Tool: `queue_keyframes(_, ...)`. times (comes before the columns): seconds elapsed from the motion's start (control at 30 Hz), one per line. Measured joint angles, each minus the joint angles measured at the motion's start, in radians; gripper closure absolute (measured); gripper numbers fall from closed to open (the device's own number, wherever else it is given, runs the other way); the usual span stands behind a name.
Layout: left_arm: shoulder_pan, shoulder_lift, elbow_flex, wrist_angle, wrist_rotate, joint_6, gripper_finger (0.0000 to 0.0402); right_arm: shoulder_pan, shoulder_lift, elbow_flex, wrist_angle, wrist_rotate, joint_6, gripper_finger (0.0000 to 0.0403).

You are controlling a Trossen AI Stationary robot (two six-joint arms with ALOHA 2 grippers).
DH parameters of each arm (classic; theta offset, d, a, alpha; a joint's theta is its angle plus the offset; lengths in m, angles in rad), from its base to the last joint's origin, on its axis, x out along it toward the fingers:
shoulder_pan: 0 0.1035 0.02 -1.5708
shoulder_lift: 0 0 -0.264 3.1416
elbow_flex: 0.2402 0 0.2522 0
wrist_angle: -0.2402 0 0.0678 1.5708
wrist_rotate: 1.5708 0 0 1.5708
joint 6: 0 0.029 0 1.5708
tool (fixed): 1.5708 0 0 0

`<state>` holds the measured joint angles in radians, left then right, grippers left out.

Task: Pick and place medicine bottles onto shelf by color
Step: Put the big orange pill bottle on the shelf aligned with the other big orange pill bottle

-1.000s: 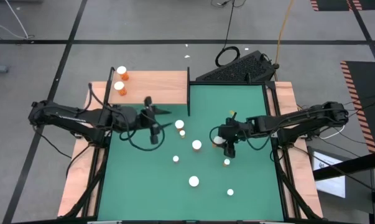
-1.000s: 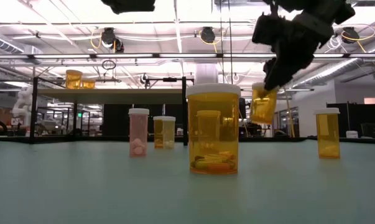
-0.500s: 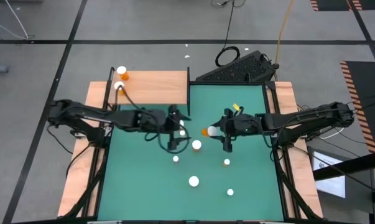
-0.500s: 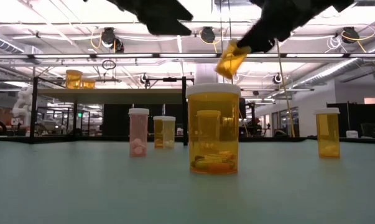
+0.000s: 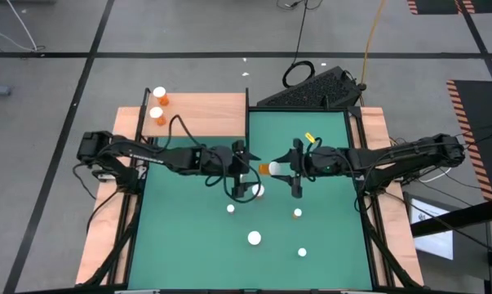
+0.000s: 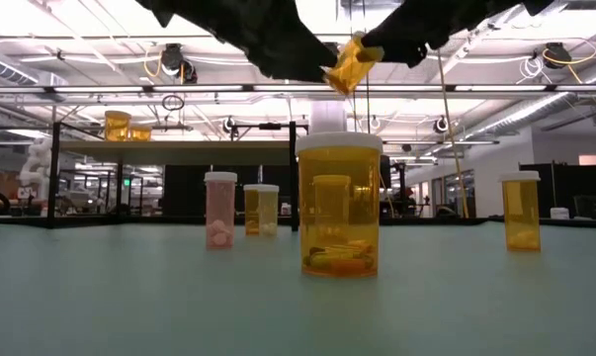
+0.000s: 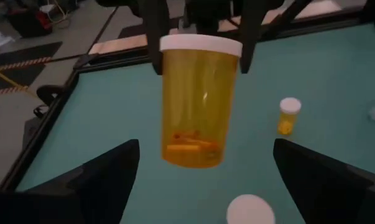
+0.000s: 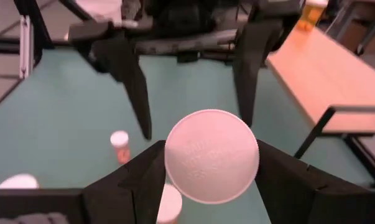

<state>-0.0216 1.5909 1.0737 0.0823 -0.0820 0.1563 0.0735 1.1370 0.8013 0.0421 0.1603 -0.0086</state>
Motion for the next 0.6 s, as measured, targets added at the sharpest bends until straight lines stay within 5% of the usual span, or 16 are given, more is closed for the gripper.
queue_keyframes(0.6, 0.005, 0.003, 0.0, 0.018, 0.001, -0.031, 0.0203, 0.001, 0.0, 0.0, 0.053, -0.008, 0.0, 0.019)
